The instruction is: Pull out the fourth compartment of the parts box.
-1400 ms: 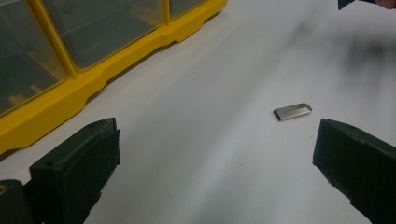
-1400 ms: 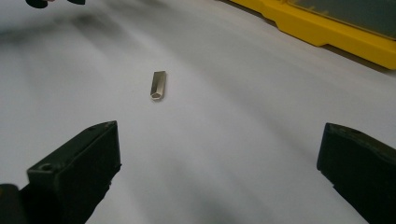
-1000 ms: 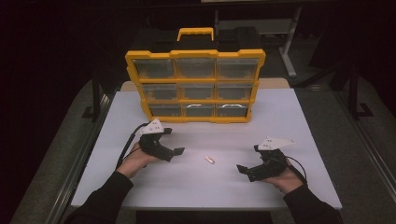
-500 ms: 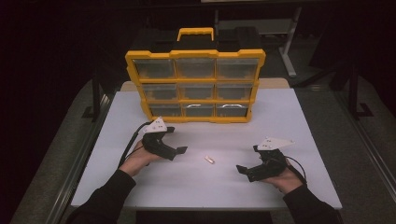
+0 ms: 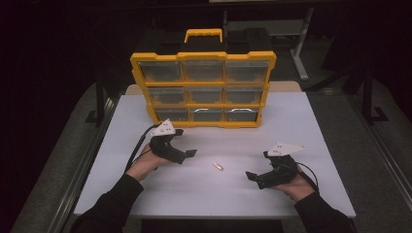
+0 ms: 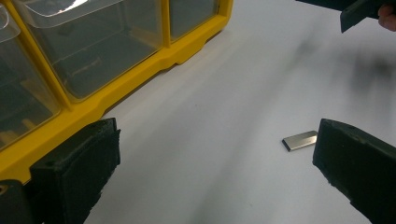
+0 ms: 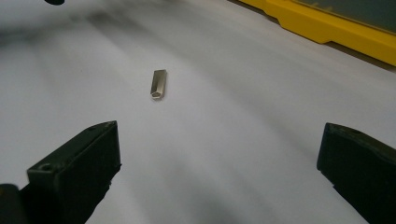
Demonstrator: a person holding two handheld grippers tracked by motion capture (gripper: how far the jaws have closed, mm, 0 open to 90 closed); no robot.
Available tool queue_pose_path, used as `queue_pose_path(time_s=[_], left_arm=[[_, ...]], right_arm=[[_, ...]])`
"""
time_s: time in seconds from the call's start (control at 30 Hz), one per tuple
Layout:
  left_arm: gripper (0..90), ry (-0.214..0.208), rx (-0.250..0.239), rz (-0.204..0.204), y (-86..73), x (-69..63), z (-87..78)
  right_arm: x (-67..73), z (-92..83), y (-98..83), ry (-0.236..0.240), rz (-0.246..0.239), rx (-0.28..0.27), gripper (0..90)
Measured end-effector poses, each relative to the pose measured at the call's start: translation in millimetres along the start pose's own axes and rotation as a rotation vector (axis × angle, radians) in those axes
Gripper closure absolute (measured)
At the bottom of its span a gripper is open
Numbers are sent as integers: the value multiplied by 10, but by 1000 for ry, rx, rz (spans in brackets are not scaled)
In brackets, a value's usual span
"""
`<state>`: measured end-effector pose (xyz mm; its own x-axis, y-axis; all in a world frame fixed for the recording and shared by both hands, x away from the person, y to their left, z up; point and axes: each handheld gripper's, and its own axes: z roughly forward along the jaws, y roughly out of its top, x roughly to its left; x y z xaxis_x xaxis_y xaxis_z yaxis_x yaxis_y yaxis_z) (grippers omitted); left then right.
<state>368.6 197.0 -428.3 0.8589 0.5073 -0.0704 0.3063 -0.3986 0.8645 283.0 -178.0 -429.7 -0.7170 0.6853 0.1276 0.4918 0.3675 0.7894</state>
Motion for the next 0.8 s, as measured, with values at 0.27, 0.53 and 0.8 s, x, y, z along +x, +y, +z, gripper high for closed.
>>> queue_pose_path(time_s=[0.27, 0.53, 0.8], left_arm=[[4, 4, -3, 5, 10, 5, 24], [3, 2, -5, 16, 33, -5, 63], [4, 4, -13, 14, 65, -5, 93]], right_arm=[[0, 5, 0, 1, -1, 1, 0], [-4, 4, -1, 2, 1, -1, 0], [-7, 13, -3, 3, 1, 2, 0]])
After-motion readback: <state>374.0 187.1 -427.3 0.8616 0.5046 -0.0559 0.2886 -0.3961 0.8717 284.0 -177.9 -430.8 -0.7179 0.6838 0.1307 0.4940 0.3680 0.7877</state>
